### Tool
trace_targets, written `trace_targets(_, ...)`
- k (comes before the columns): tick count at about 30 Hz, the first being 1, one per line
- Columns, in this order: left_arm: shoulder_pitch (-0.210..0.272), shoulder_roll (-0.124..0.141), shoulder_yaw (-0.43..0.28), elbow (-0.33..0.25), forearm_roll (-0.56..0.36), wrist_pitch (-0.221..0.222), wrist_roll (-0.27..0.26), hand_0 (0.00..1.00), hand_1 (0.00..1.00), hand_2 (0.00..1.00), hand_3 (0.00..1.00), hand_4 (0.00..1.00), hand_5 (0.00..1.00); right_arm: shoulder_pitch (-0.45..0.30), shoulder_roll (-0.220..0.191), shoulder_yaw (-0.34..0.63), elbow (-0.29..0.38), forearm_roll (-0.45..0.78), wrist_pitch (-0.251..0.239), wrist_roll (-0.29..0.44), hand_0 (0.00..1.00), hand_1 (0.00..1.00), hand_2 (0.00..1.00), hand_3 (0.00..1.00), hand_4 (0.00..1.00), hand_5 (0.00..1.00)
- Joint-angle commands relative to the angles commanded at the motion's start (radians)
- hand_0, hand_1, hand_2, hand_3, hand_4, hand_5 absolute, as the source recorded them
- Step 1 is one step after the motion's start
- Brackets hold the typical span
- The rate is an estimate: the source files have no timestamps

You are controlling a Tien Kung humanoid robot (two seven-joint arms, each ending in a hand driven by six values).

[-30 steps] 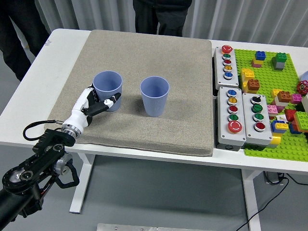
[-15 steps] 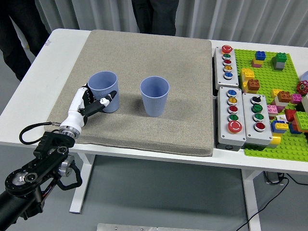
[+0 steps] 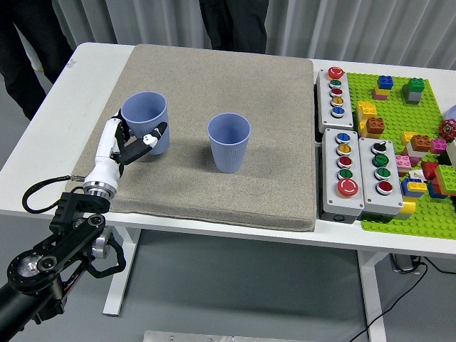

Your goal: Pick cup pour cup place

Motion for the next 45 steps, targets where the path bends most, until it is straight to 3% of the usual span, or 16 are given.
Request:
trace_targets(3,-0.011,0.026,-0.005,-0.042,0.121,0.027,0.042,0.510,0.468,0.464,0.487,0.706,0.070,0.002,-0.002,0.001,0.000,-0.001,0.000,0.000,0.675,0.634,0.562,0.568,0.002,0.130)
trace_targets(7,-0.041,0.083,0.022,-0.096,0.277,0.047,0.123,0.510,0.468,0.464,0.487,0.706,0.070,0.002,-0.005,0.004,0.000,0.001,-0.002,0.001,0.675,0.634,0.562,0.568,0.002,0.130)
trace_targets(11,-0.099,0.158,0.075,-0.147,0.448,0.010,0.194,0.509,0.469,0.467,0.487,0.693,0.087,-0.002,-0.007,0.011,0.000,-0.006,-0.003,-0.001,0.675,0.634,0.561,0.567,0.002,0.130)
trace_targets(17,-0.157,0.210,0.127,-0.178,0.556,-0.028,0.236,0.511,0.470,0.470,0.490,0.692,0.074,-0.009,-0.010,0.008,0.000,-0.006,-0.003,-0.001,0.675,0.634,0.561,0.566,0.002,0.127)
trace_targets(29,-0.239,0.218,0.206,-0.182,0.744,-0.072,0.290,0.520,0.475,0.476,0.494,0.671,0.037,-0.009,-0.012,0.001,0.000,0.004,-0.005,-0.001,0.674,0.634,0.560,0.566,0.002,0.121)
trace_targets(34,-0.287,0.218,0.243,-0.149,0.795,-0.085,0.303,0.523,0.475,0.476,0.495,0.667,0.036,-0.004,-0.014,-0.002,0.000,0.010,-0.006,0.000,0.674,0.634,0.560,0.565,0.002,0.112)
trace_targets(45,-0.314,0.218,0.263,-0.129,0.900,-0.102,0.316,0.526,0.476,0.478,0.496,0.653,0.041,0.005,-0.015,-0.001,0.000,0.007,-0.006,0.001,0.674,0.634,0.559,0.565,0.002,0.107)
